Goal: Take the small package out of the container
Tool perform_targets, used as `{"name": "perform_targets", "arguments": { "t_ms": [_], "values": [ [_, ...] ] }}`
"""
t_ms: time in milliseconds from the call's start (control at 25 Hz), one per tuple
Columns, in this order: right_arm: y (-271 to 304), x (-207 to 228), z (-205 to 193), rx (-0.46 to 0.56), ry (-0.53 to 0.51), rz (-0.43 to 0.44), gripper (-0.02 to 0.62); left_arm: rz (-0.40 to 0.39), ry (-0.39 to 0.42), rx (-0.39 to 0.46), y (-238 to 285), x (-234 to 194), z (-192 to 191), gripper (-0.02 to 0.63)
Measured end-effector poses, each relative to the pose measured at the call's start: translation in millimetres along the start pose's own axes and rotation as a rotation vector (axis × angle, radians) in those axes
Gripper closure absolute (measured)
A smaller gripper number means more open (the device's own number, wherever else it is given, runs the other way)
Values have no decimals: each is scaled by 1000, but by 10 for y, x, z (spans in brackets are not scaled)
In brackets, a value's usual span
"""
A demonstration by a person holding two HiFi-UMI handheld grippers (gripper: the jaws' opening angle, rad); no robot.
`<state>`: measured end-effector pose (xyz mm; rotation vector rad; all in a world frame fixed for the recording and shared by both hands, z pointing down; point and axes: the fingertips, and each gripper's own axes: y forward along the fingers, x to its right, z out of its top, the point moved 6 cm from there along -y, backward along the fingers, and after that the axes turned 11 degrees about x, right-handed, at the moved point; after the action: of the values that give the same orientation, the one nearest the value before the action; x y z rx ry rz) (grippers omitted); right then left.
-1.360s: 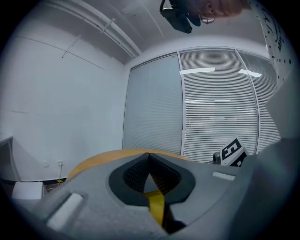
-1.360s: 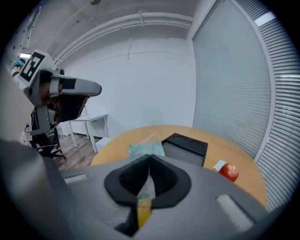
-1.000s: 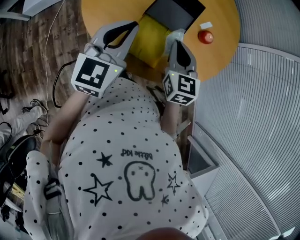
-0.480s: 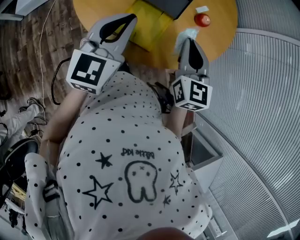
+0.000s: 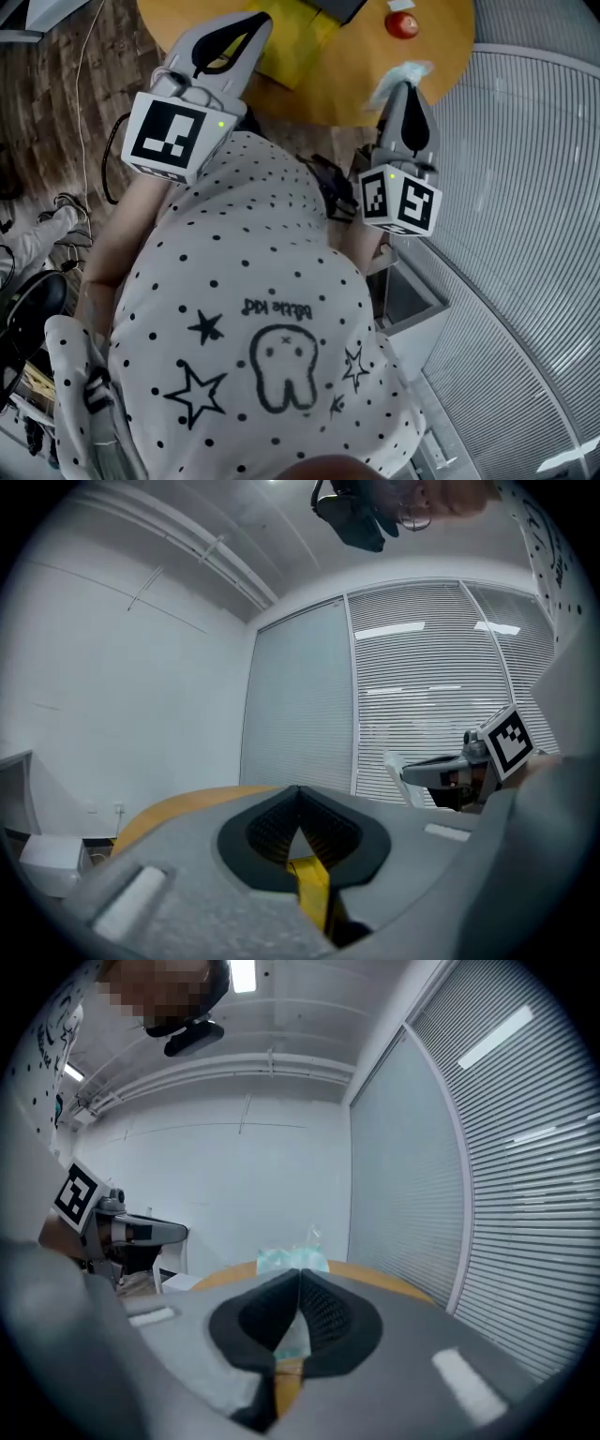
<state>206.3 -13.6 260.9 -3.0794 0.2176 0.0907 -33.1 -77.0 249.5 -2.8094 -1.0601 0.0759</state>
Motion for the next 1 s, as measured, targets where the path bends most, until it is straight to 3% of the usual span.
{"name": "perform_targets", "arguments": {
  "t_ms": [360,840,1000],
  "values": [
    [-165,46,-53,-4,33,-40,592,1,27,-22,34,-29,63,603],
    [-382,55,87,37,34,-74,592,9,4,-39,26,-12,-1,603],
    [-506,57,51,22,41,-79,592,-25,15,-36,64,47,19,603]
  ]
}}
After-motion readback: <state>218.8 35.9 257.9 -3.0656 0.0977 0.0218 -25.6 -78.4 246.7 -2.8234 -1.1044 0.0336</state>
